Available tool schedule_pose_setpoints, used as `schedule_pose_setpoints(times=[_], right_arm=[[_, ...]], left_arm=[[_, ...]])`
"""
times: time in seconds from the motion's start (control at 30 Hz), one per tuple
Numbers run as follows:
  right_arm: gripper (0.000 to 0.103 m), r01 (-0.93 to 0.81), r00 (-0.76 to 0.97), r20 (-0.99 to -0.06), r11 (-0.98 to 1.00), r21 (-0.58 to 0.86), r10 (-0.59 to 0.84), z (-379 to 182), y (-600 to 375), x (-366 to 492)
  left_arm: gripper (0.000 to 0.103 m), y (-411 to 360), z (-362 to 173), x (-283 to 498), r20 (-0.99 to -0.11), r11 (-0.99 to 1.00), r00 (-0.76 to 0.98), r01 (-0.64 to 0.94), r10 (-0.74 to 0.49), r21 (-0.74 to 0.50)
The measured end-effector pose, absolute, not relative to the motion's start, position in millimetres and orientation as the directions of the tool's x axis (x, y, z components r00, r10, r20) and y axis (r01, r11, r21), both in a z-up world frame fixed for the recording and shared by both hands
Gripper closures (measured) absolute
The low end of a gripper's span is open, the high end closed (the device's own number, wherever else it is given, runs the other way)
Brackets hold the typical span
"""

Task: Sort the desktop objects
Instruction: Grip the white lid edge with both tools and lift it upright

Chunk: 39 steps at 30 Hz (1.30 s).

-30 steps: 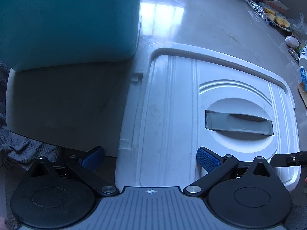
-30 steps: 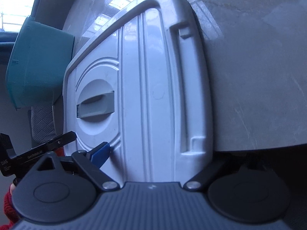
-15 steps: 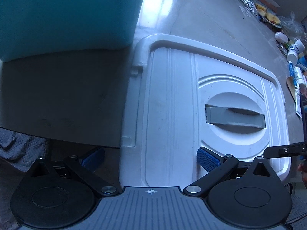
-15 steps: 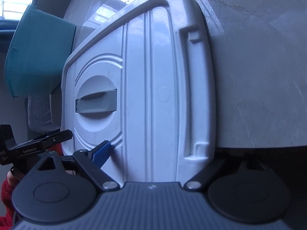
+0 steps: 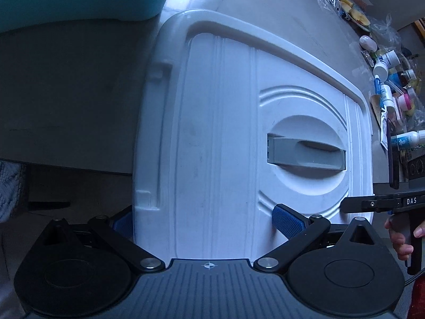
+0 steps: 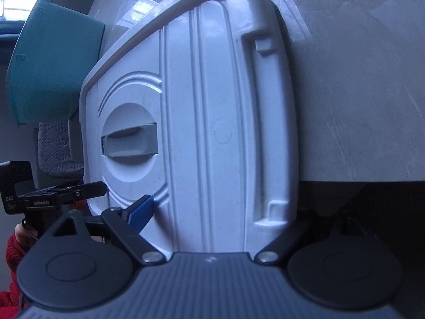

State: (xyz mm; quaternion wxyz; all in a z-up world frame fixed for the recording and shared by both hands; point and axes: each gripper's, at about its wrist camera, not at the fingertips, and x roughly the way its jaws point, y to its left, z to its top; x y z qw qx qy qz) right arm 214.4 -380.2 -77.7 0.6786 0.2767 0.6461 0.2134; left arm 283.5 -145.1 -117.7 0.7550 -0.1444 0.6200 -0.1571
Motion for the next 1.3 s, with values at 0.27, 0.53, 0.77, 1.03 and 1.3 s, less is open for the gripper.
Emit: schedule_pose_setpoints(times=[0.27, 0.53, 0.77, 1.03, 1.3], right_arm=[[0.012, 0.063, 0.068, -0.763, 0.761, 0.646, 0.643, -80.0, -411.4, 212.3], [0.010, 0.049, 0.096, -0.782, 0.782, 0.621, 0.616, -70.6, -412.2, 205.7], [0.010, 0.046, 0.117, -0.780, 0.781, 0.623, 0.615, -64.0, -409.5, 199.3], [0.010, 0.035, 0.146, -0.776, 0.781, 0.623, 0.613, -53.1, -409.8, 181.7], [0.010, -0.010, 0.181, -0.774, 0.789, 0.615, 0.606, -35.6, -398.2, 153.7]], left_arm=[[0.000, -155.0, -145.4, 289.1, -0.809, 0.830, 0.190, 0.082, -0.556, -0.552], [0.000, -160.7, -139.4, 279.0, -0.814, 0.842, 0.224, 0.076, -0.536, -0.533], [0.000, -159.1, -124.4, 268.3, -0.817, 0.854, 0.254, 0.108, -0.518, -0.509], [0.000, -148.6, -104.9, 245.5, -0.815, 0.861, 0.280, 0.127, -0.507, -0.492], [0.000, -138.8, -83.0, 208.3, -0.799, 0.866, 0.337, 0.142, -0.498, -0.480]])
